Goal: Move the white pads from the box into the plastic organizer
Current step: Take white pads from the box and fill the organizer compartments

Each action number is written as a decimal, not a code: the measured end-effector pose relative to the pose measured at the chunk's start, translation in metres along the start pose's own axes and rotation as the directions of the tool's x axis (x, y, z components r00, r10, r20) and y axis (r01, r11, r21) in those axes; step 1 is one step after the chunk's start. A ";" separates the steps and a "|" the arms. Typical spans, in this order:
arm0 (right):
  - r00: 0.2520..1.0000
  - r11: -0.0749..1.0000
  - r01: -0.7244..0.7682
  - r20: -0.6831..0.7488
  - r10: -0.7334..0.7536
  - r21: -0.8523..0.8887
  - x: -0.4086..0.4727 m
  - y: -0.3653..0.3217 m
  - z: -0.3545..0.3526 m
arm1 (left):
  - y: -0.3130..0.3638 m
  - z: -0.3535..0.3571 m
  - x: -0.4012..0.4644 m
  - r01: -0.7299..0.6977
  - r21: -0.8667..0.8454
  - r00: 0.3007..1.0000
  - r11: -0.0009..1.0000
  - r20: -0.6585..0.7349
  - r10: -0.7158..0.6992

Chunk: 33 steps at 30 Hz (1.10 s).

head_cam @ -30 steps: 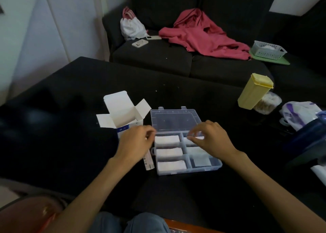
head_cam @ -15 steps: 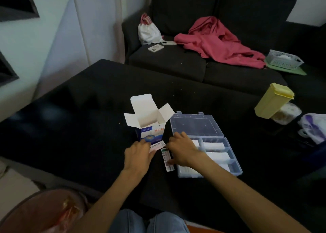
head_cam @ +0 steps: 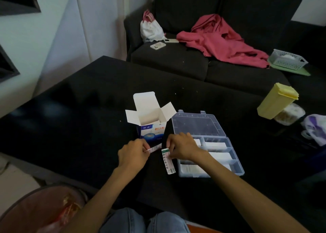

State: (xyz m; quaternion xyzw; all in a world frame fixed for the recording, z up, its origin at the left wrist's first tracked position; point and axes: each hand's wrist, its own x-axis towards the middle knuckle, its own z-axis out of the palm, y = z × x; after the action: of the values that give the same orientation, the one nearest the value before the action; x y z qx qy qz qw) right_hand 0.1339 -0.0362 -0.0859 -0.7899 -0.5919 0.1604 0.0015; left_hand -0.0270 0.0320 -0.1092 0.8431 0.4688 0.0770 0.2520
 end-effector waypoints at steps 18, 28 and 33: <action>0.836 0.822 -0.051 -0.425 0.345 0.567 -0.096 0.105 -0.064 | 0.084 -0.016 0.010 -0.250 -0.311 0.966 0.917 -0.017 0.258; 0.891 0.998 -0.036 -0.454 0.007 -0.055 -0.100 0.123 0.011 | 0.121 0.022 0.017 -0.318 -0.235 0.939 0.918 0.054 0.339; 0.910 0.979 -0.049 -0.395 0.125 0.197 -0.098 0.125 0.018 | 0.124 0.032 0.021 -0.332 -0.204 0.938 0.921 0.034 0.346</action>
State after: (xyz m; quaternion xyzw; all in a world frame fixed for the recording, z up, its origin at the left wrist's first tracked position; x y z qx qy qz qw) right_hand 0.2224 -0.1687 -0.1023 -0.8281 -0.5255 0.0465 0.1893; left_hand 0.0894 -0.0153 -0.0770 0.8848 0.2969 0.1358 0.3324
